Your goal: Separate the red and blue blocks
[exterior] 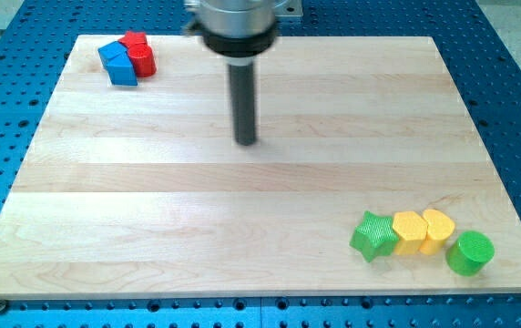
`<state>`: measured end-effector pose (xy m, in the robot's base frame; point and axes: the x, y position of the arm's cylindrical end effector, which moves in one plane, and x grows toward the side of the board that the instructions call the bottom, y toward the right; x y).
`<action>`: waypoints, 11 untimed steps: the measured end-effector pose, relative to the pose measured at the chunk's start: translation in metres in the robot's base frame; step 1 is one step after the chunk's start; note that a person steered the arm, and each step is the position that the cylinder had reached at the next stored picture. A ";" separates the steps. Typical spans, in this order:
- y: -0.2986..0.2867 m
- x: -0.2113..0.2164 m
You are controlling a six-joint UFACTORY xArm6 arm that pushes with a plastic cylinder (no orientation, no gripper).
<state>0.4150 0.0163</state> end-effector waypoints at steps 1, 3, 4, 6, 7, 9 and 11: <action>0.111 0.002; 0.121 -0.021; -0.046 -0.028; -0.318 -0.098; -0.303 -0.149; -0.256 -0.223; -0.200 -0.130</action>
